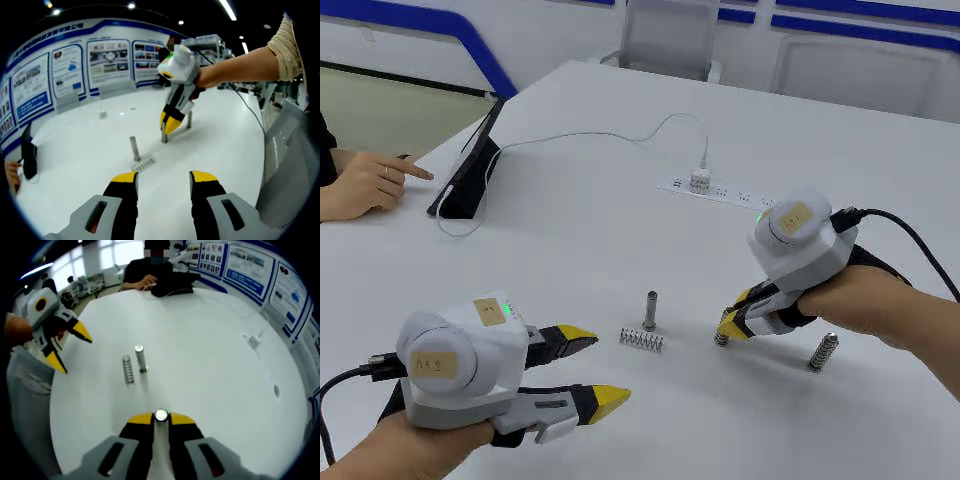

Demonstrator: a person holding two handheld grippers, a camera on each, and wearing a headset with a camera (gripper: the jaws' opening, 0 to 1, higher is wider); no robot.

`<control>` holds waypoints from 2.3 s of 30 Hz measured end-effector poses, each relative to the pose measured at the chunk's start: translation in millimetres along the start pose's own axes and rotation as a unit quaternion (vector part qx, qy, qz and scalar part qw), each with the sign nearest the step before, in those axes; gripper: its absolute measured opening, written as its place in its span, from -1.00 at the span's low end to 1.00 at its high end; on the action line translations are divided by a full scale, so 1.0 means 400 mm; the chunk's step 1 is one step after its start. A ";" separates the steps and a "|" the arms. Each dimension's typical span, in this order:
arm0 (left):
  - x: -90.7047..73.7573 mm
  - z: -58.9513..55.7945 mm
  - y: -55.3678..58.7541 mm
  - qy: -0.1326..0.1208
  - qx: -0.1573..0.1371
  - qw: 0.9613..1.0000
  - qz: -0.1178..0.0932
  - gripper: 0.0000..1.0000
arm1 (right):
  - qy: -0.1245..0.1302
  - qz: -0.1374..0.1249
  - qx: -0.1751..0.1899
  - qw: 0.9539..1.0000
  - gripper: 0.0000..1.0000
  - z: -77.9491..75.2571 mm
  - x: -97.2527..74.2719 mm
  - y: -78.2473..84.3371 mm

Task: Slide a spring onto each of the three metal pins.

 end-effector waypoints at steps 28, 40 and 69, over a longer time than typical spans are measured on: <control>-0.001 0.006 -0.008 -0.001 0.002 1.000 -0.004 -0.17 | 0.026 -0.016 -0.019 0.999 -0.53 0.012 -0.035 -0.007; -0.002 0.003 -0.014 -0.002 0.004 1.000 -0.005 -0.17 | 0.023 -0.039 -0.044 0.998 -0.47 0.037 -0.048 -0.055; -0.017 0.013 -0.005 -0.010 0.000 1.000 0.002 -0.18 | -0.033 -0.035 -0.091 0.995 -0.59 0.125 0.082 -0.111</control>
Point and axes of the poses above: the centre of the closed fingertips' face, and the gripper's own axes: x roughly forward along the fingers, z roughly to its left, y roughly out of its underside, the point moved 10 cm from there along -x, roughly backward along the fingers, and after that the axes turned 2 degrees about z, right-handed, at the moved point
